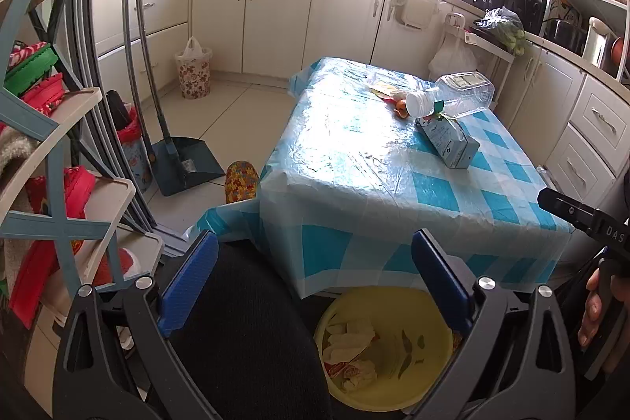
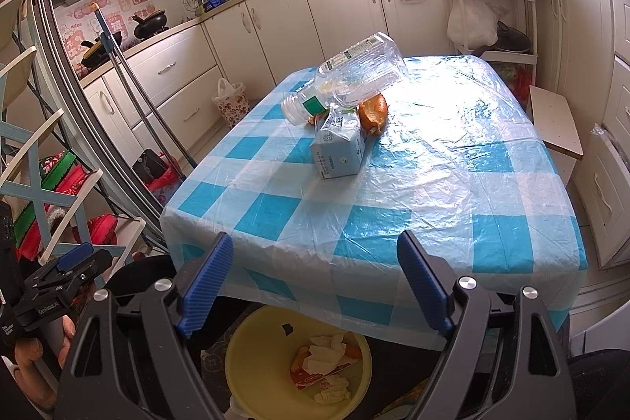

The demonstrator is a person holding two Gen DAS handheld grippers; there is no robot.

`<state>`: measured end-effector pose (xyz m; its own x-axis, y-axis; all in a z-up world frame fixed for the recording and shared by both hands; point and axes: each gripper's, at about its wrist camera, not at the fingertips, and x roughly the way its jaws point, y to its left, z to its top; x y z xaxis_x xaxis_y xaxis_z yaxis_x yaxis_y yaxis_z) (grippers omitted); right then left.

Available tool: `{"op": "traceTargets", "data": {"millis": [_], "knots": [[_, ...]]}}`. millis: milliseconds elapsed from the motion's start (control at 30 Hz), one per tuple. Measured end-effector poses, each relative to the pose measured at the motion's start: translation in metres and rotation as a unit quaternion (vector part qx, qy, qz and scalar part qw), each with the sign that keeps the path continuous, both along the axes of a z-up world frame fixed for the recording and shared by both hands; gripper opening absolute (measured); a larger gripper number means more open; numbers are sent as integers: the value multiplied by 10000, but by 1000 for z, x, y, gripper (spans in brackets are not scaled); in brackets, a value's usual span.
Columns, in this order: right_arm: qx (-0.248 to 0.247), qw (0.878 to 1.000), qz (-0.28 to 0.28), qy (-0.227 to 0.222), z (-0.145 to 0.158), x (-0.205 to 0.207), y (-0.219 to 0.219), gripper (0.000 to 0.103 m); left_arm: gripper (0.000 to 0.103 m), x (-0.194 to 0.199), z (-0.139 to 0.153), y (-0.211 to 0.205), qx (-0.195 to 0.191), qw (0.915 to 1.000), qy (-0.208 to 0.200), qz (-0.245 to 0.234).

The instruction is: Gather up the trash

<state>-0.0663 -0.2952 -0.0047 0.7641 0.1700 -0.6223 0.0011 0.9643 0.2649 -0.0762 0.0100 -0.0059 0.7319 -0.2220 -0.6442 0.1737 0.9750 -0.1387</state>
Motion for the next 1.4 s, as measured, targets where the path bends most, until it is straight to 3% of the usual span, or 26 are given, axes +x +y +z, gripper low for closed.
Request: {"op": "traceTargets", "data": {"millis": [967, 1400], "knots": [[-1, 10000, 20, 0, 1, -2, 4, 82, 96, -2, -4, -1, 21, 10000, 30, -13], [479, 9988, 106, -92, 6, -3, -2, 83, 96, -5, 4, -16, 94, 9992, -118, -369]]}}
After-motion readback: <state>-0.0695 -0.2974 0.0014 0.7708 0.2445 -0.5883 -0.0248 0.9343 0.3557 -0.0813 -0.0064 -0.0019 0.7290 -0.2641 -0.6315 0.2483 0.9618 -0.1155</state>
